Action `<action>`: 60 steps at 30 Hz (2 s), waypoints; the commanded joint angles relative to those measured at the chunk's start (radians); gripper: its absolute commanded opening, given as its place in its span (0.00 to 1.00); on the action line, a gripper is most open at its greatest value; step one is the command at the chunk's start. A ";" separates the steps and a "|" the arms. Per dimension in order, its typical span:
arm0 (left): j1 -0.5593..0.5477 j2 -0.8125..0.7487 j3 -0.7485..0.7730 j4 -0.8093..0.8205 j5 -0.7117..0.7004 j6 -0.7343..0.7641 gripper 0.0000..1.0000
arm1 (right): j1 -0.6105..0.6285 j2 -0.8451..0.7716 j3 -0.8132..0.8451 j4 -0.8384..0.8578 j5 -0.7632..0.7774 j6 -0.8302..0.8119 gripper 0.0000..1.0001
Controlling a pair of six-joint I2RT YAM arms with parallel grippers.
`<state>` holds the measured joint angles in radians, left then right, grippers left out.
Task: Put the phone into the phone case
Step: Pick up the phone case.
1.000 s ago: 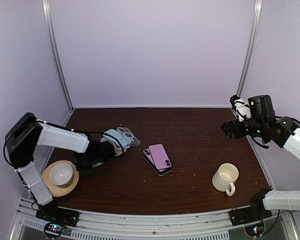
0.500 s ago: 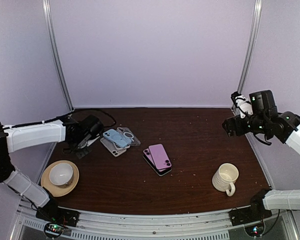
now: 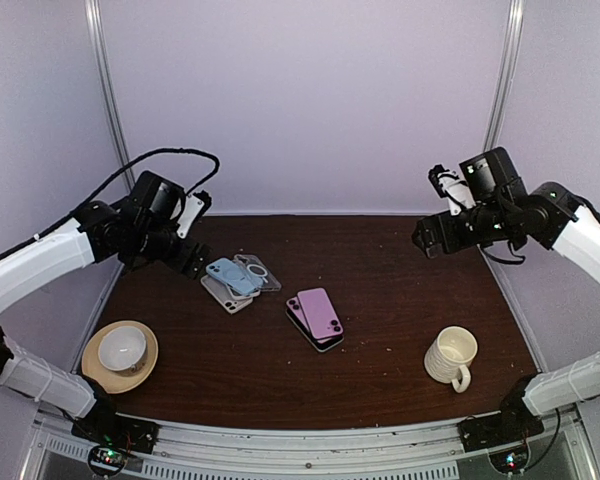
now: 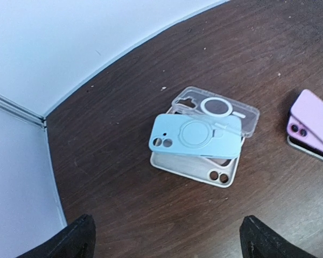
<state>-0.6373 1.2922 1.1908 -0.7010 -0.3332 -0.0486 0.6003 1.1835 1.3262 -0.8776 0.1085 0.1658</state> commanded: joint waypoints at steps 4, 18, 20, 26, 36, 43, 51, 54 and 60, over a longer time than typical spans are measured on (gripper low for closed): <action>0.001 0.084 0.086 0.193 0.168 -0.238 0.93 | 0.146 0.205 0.122 0.030 0.058 0.120 0.99; -0.164 0.455 0.100 0.267 0.136 0.849 0.68 | 0.171 0.354 0.135 0.199 -0.066 0.074 0.99; -0.152 0.484 0.107 0.271 0.167 0.879 0.68 | 0.170 0.346 0.130 0.186 -0.067 0.059 1.00; -0.137 0.625 0.150 0.303 0.205 0.925 0.68 | 0.167 0.331 0.125 0.147 -0.044 0.003 0.99; -0.120 0.765 0.233 0.352 0.111 0.934 0.62 | 0.152 0.303 0.097 0.152 -0.053 -0.038 1.00; -0.118 0.816 0.257 0.383 0.036 0.964 0.62 | 0.145 0.303 0.098 0.149 -0.073 -0.053 0.99; -0.103 0.838 0.263 0.429 -0.053 1.003 0.60 | 0.142 0.295 0.101 0.171 -0.126 -0.067 0.99; -0.104 0.834 0.268 0.422 -0.027 0.990 0.50 | 0.141 0.297 0.104 0.170 -0.139 -0.066 0.99; -0.096 0.769 0.248 0.382 0.140 0.876 0.24 | 0.141 0.292 0.099 0.159 -0.141 -0.059 0.99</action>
<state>-0.7464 2.1090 1.4349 -0.3161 -0.3004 0.9028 0.7467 1.5105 1.4334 -0.7223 -0.0200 0.1070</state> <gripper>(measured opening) 0.319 0.995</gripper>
